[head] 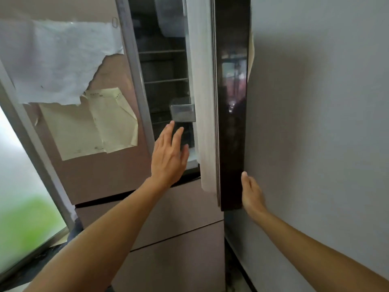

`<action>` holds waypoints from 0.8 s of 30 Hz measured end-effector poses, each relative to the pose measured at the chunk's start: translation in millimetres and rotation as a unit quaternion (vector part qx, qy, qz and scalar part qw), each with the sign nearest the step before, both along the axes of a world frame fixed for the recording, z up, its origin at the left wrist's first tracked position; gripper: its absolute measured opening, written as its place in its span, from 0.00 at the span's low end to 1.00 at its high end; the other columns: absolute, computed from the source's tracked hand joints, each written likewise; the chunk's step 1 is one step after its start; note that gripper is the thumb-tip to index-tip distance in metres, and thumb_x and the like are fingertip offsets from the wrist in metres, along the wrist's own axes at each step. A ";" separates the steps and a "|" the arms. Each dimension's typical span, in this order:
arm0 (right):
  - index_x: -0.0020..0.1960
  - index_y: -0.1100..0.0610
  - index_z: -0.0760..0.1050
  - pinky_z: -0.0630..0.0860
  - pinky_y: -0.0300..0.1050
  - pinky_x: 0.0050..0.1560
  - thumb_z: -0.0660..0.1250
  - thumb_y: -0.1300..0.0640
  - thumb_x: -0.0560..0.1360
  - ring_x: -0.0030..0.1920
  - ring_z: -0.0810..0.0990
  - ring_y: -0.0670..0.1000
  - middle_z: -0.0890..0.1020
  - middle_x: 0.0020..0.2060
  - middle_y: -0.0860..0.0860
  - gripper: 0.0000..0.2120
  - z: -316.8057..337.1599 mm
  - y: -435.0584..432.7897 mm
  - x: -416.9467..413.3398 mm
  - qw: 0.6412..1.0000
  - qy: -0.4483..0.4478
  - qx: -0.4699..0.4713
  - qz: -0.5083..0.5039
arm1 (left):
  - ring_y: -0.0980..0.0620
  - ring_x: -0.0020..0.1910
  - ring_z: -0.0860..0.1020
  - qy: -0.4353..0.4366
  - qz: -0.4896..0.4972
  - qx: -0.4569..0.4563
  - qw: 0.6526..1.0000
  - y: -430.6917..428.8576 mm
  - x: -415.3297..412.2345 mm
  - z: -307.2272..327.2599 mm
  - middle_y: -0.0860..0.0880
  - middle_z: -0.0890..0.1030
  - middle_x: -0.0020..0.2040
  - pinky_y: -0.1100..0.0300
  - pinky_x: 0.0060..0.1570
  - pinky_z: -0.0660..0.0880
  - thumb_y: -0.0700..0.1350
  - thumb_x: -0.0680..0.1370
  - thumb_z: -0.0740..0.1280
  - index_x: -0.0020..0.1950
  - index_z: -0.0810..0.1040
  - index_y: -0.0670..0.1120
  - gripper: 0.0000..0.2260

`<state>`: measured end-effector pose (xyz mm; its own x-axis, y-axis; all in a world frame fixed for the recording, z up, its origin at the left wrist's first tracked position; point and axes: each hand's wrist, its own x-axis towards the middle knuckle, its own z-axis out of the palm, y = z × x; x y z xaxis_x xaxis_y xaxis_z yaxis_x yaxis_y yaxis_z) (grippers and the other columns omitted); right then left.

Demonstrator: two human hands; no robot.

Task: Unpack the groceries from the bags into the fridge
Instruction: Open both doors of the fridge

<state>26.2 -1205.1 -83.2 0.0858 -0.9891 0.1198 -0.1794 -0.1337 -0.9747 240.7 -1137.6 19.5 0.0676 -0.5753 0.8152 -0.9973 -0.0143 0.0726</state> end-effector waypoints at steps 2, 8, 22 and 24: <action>0.71 0.56 0.66 0.68 0.42 0.56 0.53 0.44 0.82 0.62 0.74 0.53 0.76 0.61 0.51 0.24 14.6 3.5 -17.8 0.997 0.037 -0.069 0.003 | 0.43 0.74 0.61 0.033 -0.009 -0.031 0.999 -15.6 -13.2 22.0 0.41 0.62 0.75 0.48 0.72 0.61 0.51 0.81 0.58 0.73 0.64 0.43 0.22; 0.73 0.53 0.63 0.64 0.56 0.70 0.64 0.51 0.77 0.73 0.63 0.57 0.66 0.72 0.57 0.26 43.8 -11.1 -42.4 0.802 0.289 -0.516 -0.087 | 0.46 0.77 0.55 0.089 -0.039 -0.030 0.995 -71.6 -11.7 60.3 0.45 0.59 0.77 0.50 0.74 0.54 0.58 0.81 0.50 0.75 0.64 0.47 0.25; 0.41 0.58 0.83 0.55 0.70 0.71 0.73 0.57 0.70 0.69 0.69 0.62 0.82 0.49 0.59 0.04 31.9 -133.5 -58.3 0.552 0.620 -0.552 -0.079 | 0.48 0.46 0.74 -0.077 -0.238 -0.059 0.966 -148.6 -79.2 75.6 0.46 0.79 0.47 0.55 0.51 0.65 0.54 0.80 0.56 0.56 0.77 0.43 0.17; 0.39 0.59 0.83 0.59 0.70 0.70 0.73 0.58 0.71 0.66 0.72 0.62 0.82 0.45 0.60 0.05 31.9 -151.1 -70.9 0.542 0.630 -0.550 -0.084 | 0.48 0.45 0.74 -0.084 -0.234 -0.074 0.966 -158.3 -94.1 77.6 0.47 0.79 0.46 0.56 0.49 0.64 0.52 0.80 0.59 0.55 0.78 0.43 0.15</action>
